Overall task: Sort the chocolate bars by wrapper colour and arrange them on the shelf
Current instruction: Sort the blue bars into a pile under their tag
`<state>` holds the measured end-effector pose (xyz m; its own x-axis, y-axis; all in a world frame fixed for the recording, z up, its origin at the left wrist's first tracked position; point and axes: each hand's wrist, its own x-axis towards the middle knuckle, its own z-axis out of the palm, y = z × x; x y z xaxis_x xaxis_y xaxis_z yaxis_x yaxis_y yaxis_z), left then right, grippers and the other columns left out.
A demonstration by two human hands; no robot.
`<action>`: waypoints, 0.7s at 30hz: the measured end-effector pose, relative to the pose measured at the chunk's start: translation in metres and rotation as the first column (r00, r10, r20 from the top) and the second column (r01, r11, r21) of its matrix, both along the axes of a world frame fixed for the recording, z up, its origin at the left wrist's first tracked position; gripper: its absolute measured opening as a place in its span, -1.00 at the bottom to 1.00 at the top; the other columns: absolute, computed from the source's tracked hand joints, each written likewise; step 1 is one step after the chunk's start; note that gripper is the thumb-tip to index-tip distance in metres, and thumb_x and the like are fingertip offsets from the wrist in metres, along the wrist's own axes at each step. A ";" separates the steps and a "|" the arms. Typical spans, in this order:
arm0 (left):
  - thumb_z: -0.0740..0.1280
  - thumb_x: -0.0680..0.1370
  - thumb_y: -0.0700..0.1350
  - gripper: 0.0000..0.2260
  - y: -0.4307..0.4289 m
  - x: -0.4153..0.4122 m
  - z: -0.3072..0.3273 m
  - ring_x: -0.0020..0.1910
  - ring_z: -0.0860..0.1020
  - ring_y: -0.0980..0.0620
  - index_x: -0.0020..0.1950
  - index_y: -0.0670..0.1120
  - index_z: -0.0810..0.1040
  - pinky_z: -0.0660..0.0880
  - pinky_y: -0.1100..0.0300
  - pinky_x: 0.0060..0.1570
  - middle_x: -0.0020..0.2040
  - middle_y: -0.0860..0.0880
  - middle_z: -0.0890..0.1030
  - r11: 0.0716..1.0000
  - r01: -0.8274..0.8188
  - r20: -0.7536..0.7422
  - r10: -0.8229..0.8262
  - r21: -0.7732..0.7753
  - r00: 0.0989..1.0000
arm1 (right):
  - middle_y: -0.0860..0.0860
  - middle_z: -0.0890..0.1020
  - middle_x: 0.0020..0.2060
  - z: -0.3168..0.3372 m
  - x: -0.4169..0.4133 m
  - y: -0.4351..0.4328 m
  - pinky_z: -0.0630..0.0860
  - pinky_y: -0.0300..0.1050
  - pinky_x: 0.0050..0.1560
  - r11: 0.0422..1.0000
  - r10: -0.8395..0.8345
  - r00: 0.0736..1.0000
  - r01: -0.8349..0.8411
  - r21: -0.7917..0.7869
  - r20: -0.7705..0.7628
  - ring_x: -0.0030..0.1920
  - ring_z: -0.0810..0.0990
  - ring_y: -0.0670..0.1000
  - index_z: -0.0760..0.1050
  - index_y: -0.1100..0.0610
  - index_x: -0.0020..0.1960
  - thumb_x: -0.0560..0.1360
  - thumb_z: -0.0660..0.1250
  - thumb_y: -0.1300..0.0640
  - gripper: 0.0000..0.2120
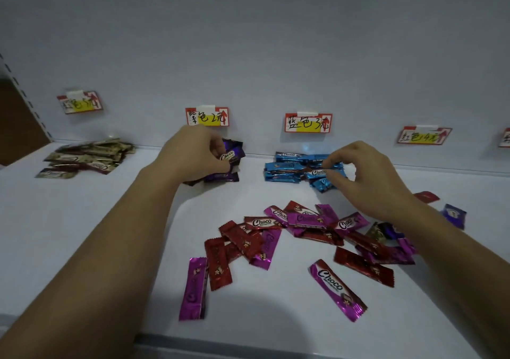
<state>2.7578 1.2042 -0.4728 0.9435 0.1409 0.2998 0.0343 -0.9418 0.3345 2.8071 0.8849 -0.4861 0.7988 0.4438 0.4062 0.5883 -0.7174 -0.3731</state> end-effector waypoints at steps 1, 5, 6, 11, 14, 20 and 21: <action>0.55 0.35 0.00 -0.82 0.004 0.003 -0.004 -0.16 0.58 0.05 -0.10 0.04 0.64 0.62 -0.02 -0.07 -0.16 0.09 0.63 0.999 -0.037 0.001 0.037 0.013 0.999 | -0.02 0.52 0.08 -0.001 0.000 0.000 0.31 -0.15 0.09 1.000 0.004 1.000 -0.004 -0.007 -0.006 0.13 0.46 -0.01 0.62 -0.01 0.12 0.58 0.38 0.10 -0.87; 0.53 0.39 -0.06 -0.88 0.010 0.008 -0.016 -0.09 0.60 -0.04 -0.10 0.05 0.66 0.62 -0.04 -0.03 -0.03 -0.01 0.67 0.988 -0.154 0.003 0.154 0.018 0.988 | -0.01 0.52 0.08 -0.001 0.001 -0.001 0.36 -0.11 0.10 1.000 0.026 1.000 -0.026 -0.004 -0.012 0.13 0.46 0.00 0.63 -0.03 0.09 0.57 0.38 0.09 -0.89; 0.53 0.40 -0.06 -0.85 0.008 0.008 -0.016 -0.08 0.60 -0.05 -0.04 0.03 0.69 0.62 -0.03 -0.03 -0.01 -0.02 0.67 0.985 -0.174 0.015 0.173 0.010 0.985 | -0.02 0.52 0.08 0.001 0.001 -0.002 0.36 -0.11 0.10 1.000 0.031 0.999 -0.031 0.001 -0.006 0.13 0.46 -0.01 0.63 -0.04 0.08 0.57 0.39 0.08 -0.89; 0.45 0.51 -0.09 -0.76 -0.035 -0.001 -0.007 0.00 0.57 -0.04 0.17 -0.05 0.68 0.57 -0.01 0.03 0.05 -0.04 0.62 0.999 0.000 0.156 -0.007 0.039 0.988 | -0.02 0.55 0.07 0.010 0.005 -0.010 0.31 -0.12 0.09 0.999 0.030 0.999 -0.029 -0.017 0.023 0.15 0.45 0.00 0.61 -0.10 0.05 0.58 0.37 0.06 -0.90; 0.39 0.54 0.04 -0.77 -0.078 -0.012 -0.006 -0.05 0.50 0.08 0.16 0.03 0.66 0.55 0.02 0.00 0.01 0.06 0.55 0.978 0.194 0.088 -0.201 0.080 0.976 | -0.03 0.53 0.08 0.021 0.004 -0.022 0.28 -0.11 0.10 0.978 0.084 0.996 -0.079 -0.194 0.018 0.17 0.42 0.01 0.61 -0.09 0.11 0.57 0.36 0.13 -0.83; 0.36 0.56 0.08 -0.78 -0.133 -0.017 0.012 -0.02 0.52 0.13 0.16 0.08 0.66 0.54 0.12 -0.02 0.04 0.12 0.59 0.914 0.376 -0.051 -0.373 0.153 0.926 | -0.13 0.55 0.09 0.055 0.007 -0.073 0.52 -0.05 0.12 0.871 0.007 0.948 -0.162 -0.464 -0.319 0.13 0.52 -0.05 0.60 -0.13 0.03 0.50 0.37 0.29 -0.68; 0.35 0.57 0.08 -0.78 -0.142 -0.015 0.017 -0.06 0.51 0.16 0.16 0.08 0.66 0.52 0.17 -0.06 0.00 0.15 0.58 0.898 0.406 -0.085 -0.397 0.170 0.914 | -0.13 0.56 0.09 0.056 0.009 -0.080 0.54 -0.05 0.11 0.855 -0.014 0.938 -0.168 -0.491 -0.345 0.12 0.53 -0.05 0.61 -0.14 0.02 0.49 0.40 0.29 -0.68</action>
<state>2.7424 1.0623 -0.4561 0.9221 -0.3051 0.2379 -0.3480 -0.9227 0.1655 2.8160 0.8048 -0.4298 0.7978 0.5789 -0.1685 0.5598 -0.8150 -0.1496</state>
